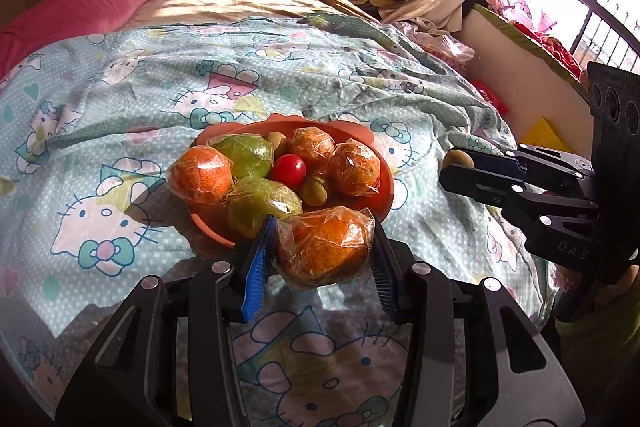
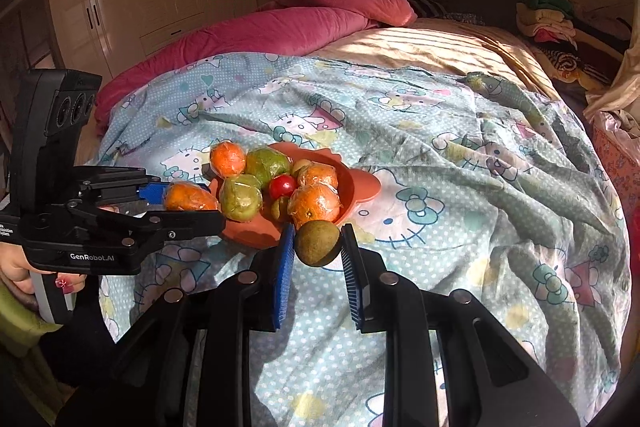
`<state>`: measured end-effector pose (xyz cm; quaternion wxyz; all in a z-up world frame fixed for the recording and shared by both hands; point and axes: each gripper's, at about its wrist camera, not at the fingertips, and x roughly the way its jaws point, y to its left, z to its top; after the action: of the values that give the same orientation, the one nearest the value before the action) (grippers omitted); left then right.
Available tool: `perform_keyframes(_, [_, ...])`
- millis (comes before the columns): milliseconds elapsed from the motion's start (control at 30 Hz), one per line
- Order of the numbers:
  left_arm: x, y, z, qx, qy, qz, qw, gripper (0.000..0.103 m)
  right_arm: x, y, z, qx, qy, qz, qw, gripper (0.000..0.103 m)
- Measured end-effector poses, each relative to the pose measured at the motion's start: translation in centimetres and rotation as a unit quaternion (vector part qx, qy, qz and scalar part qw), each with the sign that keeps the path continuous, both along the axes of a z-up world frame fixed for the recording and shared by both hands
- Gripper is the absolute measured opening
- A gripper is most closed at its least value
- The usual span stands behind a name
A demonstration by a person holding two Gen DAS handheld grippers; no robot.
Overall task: Organize fruits
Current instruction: 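Grasp the bagged orange with the left tool while the right tool grasps the tan fruit, then release the bagged orange onto the plate with the left tool while the right tool releases its tan fruit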
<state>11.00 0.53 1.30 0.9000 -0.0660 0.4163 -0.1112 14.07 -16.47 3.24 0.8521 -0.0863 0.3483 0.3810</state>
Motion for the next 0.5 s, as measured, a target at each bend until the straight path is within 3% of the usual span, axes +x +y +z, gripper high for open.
perform_keyframes(500, [1.6,-1.3,-0.7,0.009,0.011,-0.013,0.9998,0.036,2.0,0.9,0.6,0.006,0.010,0.015,1.000,0.022])
